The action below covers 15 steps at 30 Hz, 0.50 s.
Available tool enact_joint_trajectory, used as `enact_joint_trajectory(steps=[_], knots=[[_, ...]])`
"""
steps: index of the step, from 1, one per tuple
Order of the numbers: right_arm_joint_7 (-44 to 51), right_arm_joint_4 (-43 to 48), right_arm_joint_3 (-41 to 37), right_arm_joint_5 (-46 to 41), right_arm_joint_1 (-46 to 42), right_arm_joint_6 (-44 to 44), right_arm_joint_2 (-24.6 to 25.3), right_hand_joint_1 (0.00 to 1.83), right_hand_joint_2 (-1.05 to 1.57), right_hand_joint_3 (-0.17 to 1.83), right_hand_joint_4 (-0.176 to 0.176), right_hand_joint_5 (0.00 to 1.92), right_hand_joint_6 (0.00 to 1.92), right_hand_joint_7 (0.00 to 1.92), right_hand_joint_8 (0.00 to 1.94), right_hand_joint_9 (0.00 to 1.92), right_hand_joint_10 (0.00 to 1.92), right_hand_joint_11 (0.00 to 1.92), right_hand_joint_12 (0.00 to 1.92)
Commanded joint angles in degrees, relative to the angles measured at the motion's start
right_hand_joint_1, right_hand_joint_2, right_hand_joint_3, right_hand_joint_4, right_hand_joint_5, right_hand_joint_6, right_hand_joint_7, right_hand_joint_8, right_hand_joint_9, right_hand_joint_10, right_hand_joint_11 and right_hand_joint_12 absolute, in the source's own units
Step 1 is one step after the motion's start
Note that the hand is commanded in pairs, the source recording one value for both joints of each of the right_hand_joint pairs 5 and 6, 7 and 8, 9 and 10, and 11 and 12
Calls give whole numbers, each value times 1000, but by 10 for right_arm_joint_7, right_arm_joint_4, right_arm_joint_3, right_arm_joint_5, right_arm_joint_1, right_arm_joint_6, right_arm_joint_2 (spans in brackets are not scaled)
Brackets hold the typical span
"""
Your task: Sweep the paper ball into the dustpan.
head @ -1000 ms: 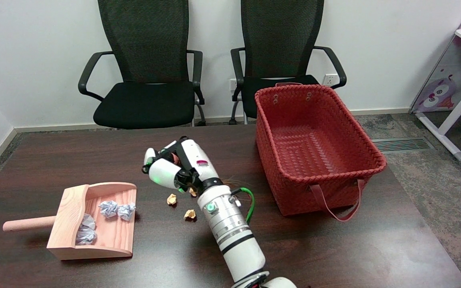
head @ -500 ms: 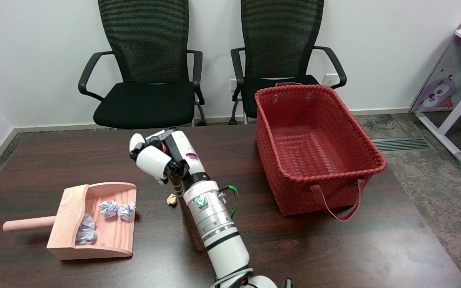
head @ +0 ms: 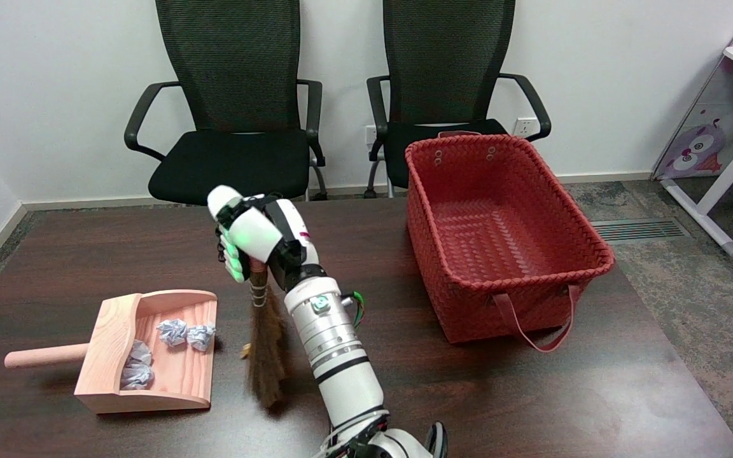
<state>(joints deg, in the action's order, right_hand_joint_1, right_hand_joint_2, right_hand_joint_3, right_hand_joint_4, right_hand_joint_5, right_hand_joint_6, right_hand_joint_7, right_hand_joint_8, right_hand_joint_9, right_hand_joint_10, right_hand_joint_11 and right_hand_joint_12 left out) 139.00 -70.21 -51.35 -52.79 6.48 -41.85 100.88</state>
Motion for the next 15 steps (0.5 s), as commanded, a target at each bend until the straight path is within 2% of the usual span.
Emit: enact_joint_trajectory(steps=[1, 4, 15], knots=[[-326, 34, 88, -186, 95, -42, -71, 546, 610, 1085, 1, 1920, 1920, 1920, 1920, 1920, 1920, 1920, 1920], [-364, 2, 88, -187, 98, -45, -98, 554, 609, 1054, 0, 1920, 1920, 1920, 1920, 1920, 1920, 1920, 1920], [-374, -49, 116, -180, 136, -139, -176, 557, 625, 1012, -1, 1920, 1920, 1920, 1920, 1920, 1920, 1920, 1920]])
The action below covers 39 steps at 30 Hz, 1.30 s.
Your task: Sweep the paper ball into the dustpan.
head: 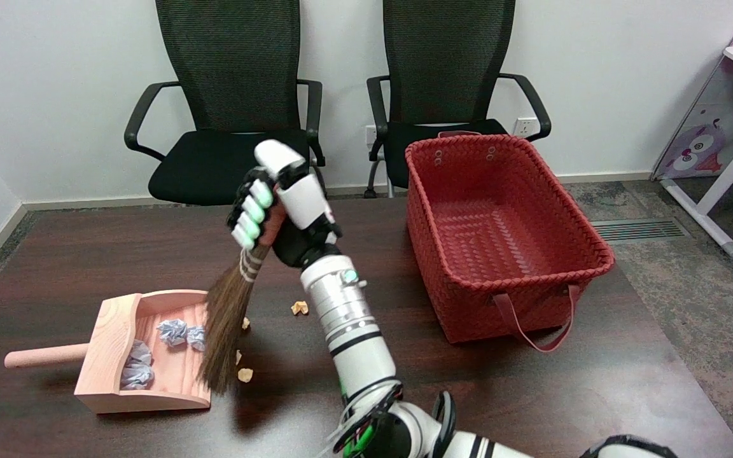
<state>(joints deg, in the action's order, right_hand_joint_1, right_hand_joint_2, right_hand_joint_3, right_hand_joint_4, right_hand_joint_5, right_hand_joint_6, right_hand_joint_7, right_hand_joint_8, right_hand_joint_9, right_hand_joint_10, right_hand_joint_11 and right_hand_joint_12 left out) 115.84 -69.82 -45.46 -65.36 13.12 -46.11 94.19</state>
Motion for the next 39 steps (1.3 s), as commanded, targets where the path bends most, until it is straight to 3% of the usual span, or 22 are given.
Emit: enact_joint_trajectory(steps=[1, 8, 15, 26, 33, 39], knots=[[-141, -59, 58, -52, 71, -98, -119, 558, 626, 1011, -2, 1920, 1920, 1920, 1920, 1920, 1920, 1920, 1920], [-143, -120, 53, -67, 63, -105, -163, 554, 668, 993, -3, 1920, 1920, 1920, 1920, 1920, 1920, 1920, 1920], [-127, -119, 52, -62, 79, -91, -205, 535, 719, 984, -3, 1920, 1920, 1920, 1920, 1920, 1920, 1920, 1920], [-3, -72, 73, -60, 179, 154, -247, 483, 989, 896, 8, 1920, 1920, 1920, 1920, 1920, 1920, 1920, 1920], [148, -28, 90, -36, 212, 201, -242, 490, 1082, 894, 11, 1920, 1920, 1920, 1920, 1920, 1920, 1920, 1920], [190, -6, 130, -2, 233, 219, -234, 515, 1103, 906, 10, 1920, 1920, 1920, 1920, 1920, 1920, 1920, 1920]])
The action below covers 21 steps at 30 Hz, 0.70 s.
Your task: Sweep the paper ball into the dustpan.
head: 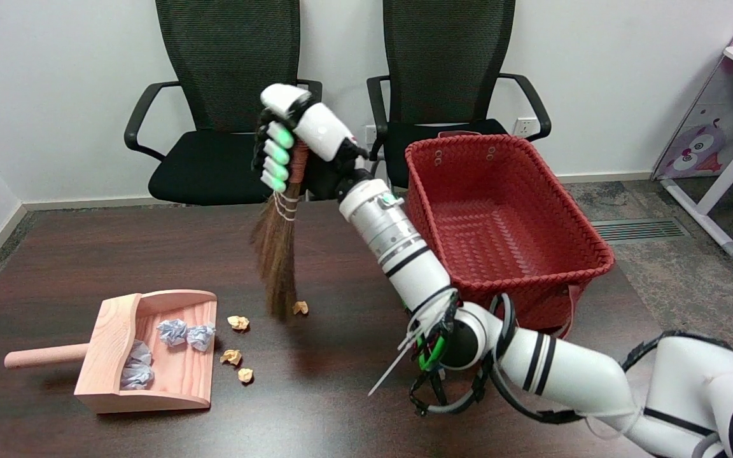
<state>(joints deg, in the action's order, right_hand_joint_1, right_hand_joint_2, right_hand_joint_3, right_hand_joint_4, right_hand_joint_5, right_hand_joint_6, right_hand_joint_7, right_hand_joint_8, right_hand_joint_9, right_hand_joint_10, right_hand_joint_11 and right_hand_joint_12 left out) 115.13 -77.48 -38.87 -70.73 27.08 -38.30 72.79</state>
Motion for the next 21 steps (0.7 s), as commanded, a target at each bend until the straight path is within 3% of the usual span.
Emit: enact_joint_trajectory(steps=[1, 10, 21], knots=[[197, 69, 63, 63, 93, 143, -20, 515, 1109, 903, 10, 1920, 1920, 1920, 1920, 1920, 1920, 1920, 1920], [273, 33, 55, 110, 78, 182, -19, 514, 1269, 887, 14, 1920, 1920, 1920, 1920, 1920, 1920, 1920, 1920], [278, 1, 39, 106, 76, 246, -9, 519, 1344, 940, 16, 1920, 1920, 1920, 1920, 1920, 1920, 1920, 1920]])
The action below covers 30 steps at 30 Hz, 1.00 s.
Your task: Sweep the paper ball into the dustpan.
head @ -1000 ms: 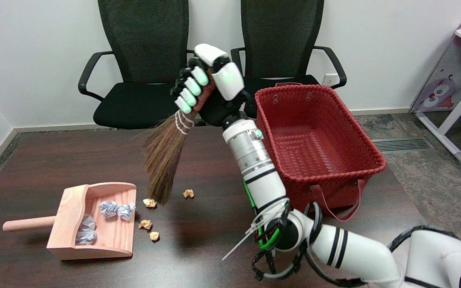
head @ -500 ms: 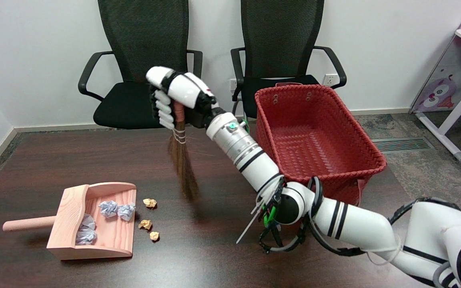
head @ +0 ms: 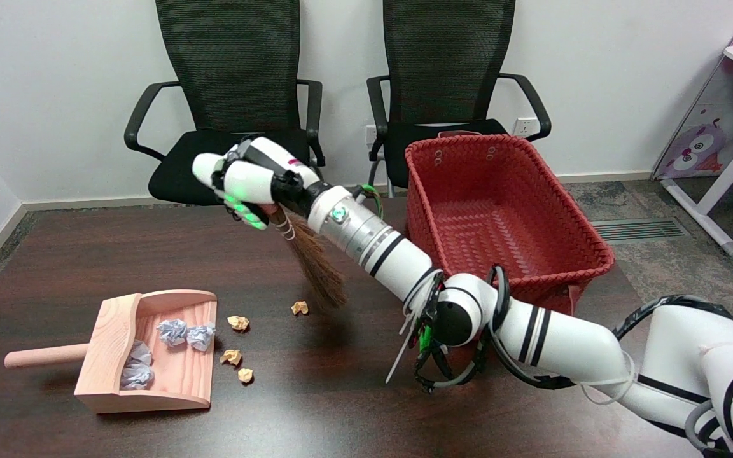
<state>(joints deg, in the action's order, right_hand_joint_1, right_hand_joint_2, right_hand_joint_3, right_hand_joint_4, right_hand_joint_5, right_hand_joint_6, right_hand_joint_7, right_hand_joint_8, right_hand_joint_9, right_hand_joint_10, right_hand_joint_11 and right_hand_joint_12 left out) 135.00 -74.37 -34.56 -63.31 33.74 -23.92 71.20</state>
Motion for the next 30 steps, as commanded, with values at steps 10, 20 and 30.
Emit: enact_joint_trajectory(steps=[10, 20, 30], knots=[[76, 31, -12, 54, 3, 191, 63, 524, 1389, 1022, 19, 1920, 1920, 1920, 1920, 1920, 1920, 1920, 1920], [57, 90, -33, 55, -16, 179, 126, 530, 1379, 1082, 18, 1920, 1920, 1920, 1920, 1920, 1920, 1920, 1920], [-15, 150, -26, 55, 0, 125, 167, 507, 1402, 1187, 19, 1920, 1920, 1920, 1920, 1920, 1920, 1920, 1920]])
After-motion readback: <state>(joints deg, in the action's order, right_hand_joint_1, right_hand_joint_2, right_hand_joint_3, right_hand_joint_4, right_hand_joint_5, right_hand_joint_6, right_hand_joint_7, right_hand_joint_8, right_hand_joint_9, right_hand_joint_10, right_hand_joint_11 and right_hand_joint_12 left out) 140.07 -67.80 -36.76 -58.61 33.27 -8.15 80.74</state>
